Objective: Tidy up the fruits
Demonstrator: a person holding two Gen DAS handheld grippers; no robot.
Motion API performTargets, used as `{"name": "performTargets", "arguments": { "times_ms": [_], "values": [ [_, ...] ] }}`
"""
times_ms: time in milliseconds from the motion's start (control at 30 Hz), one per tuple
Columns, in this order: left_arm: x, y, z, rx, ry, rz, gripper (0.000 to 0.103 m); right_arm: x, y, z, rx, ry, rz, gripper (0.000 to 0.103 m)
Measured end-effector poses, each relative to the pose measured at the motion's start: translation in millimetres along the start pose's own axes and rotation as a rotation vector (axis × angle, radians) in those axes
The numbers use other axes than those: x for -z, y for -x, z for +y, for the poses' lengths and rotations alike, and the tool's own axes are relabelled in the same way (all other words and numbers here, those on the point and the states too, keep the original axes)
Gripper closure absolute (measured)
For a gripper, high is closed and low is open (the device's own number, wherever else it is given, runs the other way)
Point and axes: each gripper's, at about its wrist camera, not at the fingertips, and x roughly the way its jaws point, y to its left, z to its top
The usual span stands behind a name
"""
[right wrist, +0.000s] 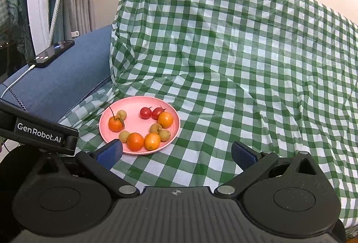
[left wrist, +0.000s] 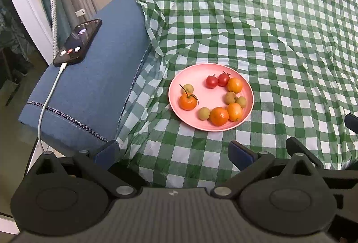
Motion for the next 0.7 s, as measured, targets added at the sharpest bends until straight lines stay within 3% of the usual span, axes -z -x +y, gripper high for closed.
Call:
{"name": "performTargets", "arguments": {
  "times_ms": [233, 700],
  "values": [
    [-1.0, 1.6, 3.0, 0.008, 0.028, 0.000, 0.000, -0.3, 0.9, -1.2, 0.005, -0.002, -0.006, 0.001],
    [-1.1, 1.1, 3.1, -0.068, 0.029, 0.001, 0.000, 1.1, -1.2, -2.1, 0.009, -0.015, 0.004, 0.001]
  ]
}}
